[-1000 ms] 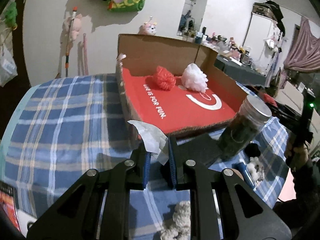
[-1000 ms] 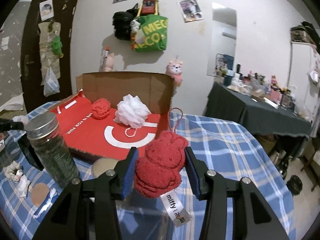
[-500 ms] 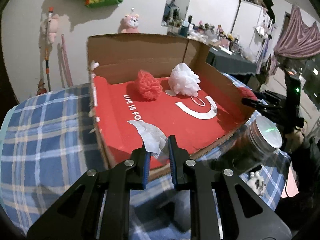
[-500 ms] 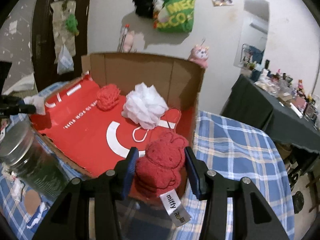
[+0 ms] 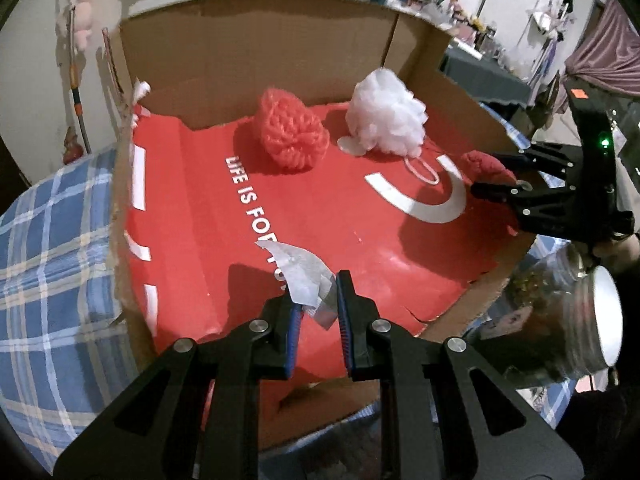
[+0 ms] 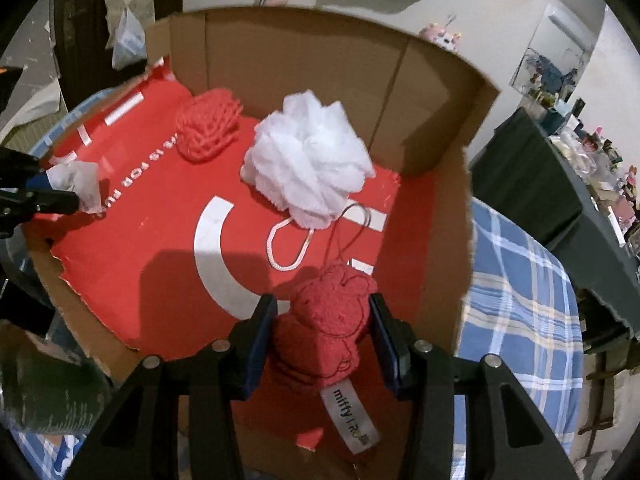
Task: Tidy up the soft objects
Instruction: 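Carry the tissue and the red bunny plush into the red box, then open both tools to release the tissue and plush in the box, then withdraw both tools from the box, then move both open tools down toward the white soft items on the table, then grasp the white cotton roll with the left tool while the right grasps the white sheep plush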
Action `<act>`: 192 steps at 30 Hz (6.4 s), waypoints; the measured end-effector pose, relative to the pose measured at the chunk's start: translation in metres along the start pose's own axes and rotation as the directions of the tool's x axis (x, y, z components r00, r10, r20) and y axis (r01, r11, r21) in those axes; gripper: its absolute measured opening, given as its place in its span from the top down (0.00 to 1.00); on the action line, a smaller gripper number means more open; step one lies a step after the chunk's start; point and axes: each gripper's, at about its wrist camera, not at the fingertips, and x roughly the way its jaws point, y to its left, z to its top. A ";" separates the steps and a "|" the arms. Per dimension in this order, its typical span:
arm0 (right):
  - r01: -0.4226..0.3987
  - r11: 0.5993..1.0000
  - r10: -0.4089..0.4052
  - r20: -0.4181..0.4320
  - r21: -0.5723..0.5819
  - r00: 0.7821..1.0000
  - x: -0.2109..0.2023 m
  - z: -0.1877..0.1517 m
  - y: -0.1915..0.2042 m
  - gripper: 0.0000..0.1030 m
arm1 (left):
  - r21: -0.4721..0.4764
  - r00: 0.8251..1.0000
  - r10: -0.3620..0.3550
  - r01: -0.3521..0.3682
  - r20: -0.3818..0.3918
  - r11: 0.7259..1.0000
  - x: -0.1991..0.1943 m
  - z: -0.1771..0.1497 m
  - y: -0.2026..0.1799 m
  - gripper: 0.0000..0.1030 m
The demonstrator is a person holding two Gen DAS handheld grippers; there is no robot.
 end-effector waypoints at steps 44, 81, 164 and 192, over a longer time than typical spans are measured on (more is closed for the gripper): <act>0.117 0.992 -0.117 0.002 -0.051 0.993 -0.028 0.001 0.006 0.35 | 0.042 0.999 0.032 -0.031 -0.027 0.999 -0.002 0.005 -0.016 0.36; 0.051 0.966 -0.183 0.532 0.253 0.827 -0.269 -0.184 0.107 0.00 | -0.052 0.778 0.193 -0.202 0.598 0.978 -0.199 -0.171 -0.162 0.04; -0.034 0.982 -0.024 0.306 0.185 0.952 -0.098 -0.192 0.128 0.11 | 0.107 0.965 0.114 -0.143 0.236 0.984 -0.057 -0.193 -0.116 0.16; -0.193 0.963 0.111 0.378 0.188 0.919 -0.115 -0.194 0.122 0.89 | 0.137 0.971 0.011 -0.045 0.238 0.990 -0.061 -0.184 -0.136 0.71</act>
